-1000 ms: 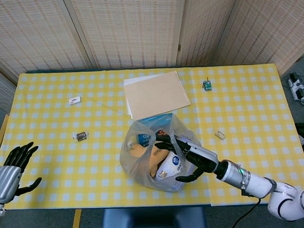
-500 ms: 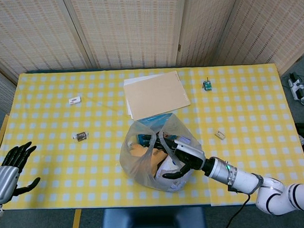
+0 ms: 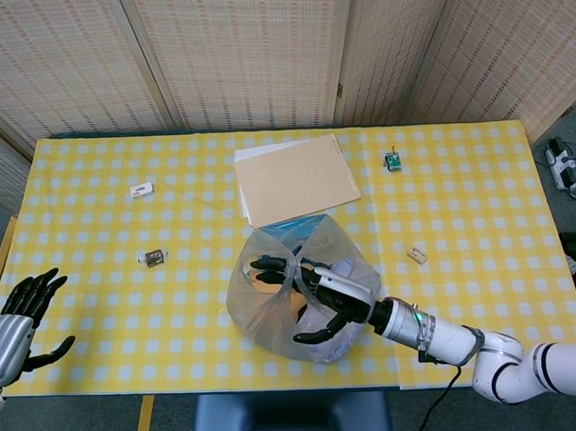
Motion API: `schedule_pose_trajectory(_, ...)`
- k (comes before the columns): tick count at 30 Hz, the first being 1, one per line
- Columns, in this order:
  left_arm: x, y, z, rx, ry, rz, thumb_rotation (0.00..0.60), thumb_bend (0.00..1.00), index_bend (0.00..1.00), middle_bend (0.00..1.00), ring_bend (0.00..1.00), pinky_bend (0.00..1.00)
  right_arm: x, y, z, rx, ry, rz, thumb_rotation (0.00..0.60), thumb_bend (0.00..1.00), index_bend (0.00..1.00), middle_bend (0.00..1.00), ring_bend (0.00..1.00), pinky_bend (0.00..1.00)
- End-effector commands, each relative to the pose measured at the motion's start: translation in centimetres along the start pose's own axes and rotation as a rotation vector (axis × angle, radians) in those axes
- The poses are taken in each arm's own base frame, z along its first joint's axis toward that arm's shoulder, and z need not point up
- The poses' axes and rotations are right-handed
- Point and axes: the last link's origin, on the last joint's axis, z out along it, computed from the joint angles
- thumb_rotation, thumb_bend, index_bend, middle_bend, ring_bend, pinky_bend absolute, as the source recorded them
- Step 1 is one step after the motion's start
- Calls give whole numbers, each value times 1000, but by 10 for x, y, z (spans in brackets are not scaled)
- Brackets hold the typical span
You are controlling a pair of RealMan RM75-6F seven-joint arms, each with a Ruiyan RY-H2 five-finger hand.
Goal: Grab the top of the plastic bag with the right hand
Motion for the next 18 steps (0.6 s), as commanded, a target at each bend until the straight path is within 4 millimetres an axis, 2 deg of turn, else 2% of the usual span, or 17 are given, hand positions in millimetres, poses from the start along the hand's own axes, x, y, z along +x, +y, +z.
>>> schedule_pose_trajectory(1, 0, 0, 0, 0, 1, 0, 600, 319, 14, 51, 49, 11, -1, 0, 7, 6, -7, -15, 600, 291, 0, 2, 57, 0)
schedule_pose_trajectory(8, 1, -1, 0, 1, 0, -4, 600, 318, 15, 51, 50, 11, -7, -2, 32, 19, -22, -36, 600, 291, 0, 2, 64, 0)
schedule_pose_trajectory(18, 2, -2, -1, -1, 1, -11, 600, 318, 15, 51, 49, 11, -13, -1, 52, 50, -39, -19, 600, 292, 0, 4, 72, 0)
